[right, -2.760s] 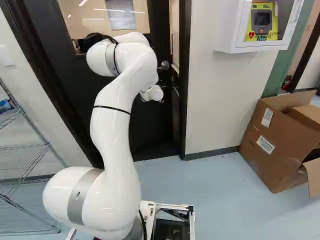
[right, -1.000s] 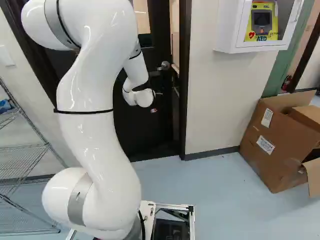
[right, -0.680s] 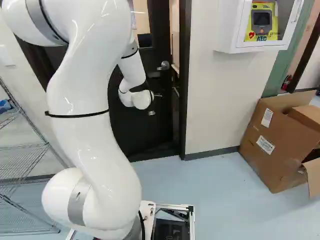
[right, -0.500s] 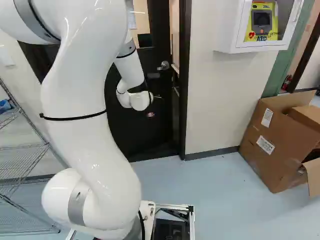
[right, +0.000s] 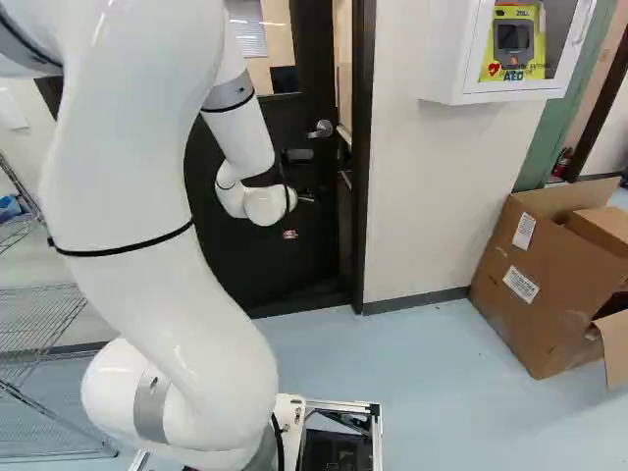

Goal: Open the door and move inside

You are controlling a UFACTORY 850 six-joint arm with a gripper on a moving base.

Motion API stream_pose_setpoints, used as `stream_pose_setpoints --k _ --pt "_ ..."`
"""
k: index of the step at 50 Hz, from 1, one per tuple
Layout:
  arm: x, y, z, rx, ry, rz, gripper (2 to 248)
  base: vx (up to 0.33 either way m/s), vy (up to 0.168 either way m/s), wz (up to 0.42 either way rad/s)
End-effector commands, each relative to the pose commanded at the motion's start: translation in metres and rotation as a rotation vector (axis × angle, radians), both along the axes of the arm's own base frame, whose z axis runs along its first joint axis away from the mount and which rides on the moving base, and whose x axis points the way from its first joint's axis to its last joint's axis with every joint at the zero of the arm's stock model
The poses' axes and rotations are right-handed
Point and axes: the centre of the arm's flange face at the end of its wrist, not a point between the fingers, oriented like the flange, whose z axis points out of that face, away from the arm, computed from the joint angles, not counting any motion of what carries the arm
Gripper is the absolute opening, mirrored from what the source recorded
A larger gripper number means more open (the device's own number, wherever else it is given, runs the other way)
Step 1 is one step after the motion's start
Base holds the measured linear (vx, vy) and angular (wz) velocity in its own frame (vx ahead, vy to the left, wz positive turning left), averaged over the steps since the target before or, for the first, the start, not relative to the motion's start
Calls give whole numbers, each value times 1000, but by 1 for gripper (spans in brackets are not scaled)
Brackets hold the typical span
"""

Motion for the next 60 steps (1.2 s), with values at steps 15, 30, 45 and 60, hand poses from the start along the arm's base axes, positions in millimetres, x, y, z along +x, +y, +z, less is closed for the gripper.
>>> stream_pose_setpoints --k 15,30,45,60 --pt "-31 2 1 4 9 -3 247 0 0 0" --pt "-62 2 1 3 13 -2 247 0 0 0" --pt "-93 2 0 3 14 -1 247 0 0 0" --pt "-109 2 0 3 13 -1 247 0 0 0"
